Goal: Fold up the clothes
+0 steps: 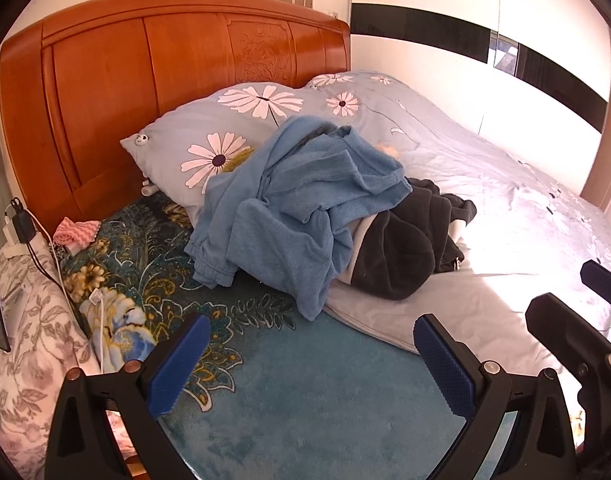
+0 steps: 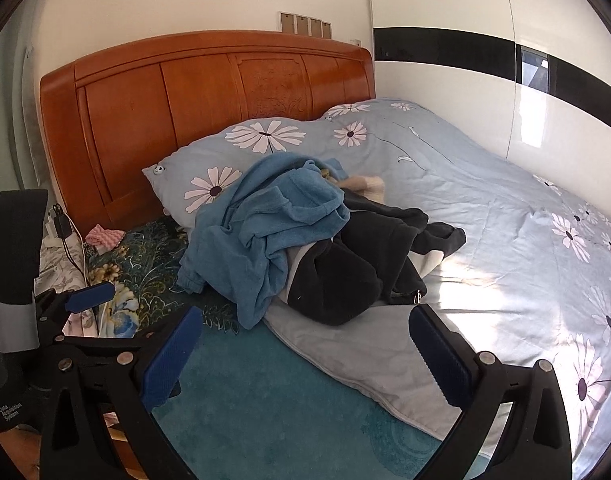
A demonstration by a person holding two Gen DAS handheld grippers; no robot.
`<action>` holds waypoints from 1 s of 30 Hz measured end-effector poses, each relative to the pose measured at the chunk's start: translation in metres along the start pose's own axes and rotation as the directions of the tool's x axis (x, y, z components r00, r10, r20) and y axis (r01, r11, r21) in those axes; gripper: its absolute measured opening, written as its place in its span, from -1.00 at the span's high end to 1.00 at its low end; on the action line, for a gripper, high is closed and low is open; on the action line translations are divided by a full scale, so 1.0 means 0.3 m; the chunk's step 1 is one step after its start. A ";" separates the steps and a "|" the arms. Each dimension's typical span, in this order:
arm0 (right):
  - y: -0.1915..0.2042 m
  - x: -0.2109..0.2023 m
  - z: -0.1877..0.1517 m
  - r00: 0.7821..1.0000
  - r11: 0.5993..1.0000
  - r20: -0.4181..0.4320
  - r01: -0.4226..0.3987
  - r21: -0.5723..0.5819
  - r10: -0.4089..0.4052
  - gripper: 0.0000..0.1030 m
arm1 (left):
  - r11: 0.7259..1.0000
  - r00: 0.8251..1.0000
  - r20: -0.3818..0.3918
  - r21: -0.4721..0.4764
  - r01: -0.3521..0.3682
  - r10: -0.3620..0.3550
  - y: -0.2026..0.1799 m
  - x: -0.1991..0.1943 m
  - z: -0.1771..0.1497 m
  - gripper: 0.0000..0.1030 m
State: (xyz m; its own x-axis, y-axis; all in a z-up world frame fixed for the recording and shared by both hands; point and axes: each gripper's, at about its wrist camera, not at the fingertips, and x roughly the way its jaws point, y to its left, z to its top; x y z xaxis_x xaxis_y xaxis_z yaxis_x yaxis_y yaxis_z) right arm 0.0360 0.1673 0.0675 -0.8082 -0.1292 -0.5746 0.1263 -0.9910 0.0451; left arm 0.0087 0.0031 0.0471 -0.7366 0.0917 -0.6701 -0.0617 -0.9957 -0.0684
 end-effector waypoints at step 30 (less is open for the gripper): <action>-0.018 0.162 0.051 0.992 0.996 -0.105 -0.077 -0.045 0.072 -1.00 | 1.000 1.000 0.003 0.028 -0.009 0.009 0.119 0.146 -0.015 -1.00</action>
State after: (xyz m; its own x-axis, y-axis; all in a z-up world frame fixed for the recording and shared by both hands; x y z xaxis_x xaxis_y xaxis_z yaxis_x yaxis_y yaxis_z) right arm -0.0126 0.1660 0.0519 -0.7323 -0.1957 -0.6523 0.2141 -0.9754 0.0523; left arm -0.0226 -0.0282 0.0120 -0.7393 0.0829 -0.6682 -0.0740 -0.9964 -0.0417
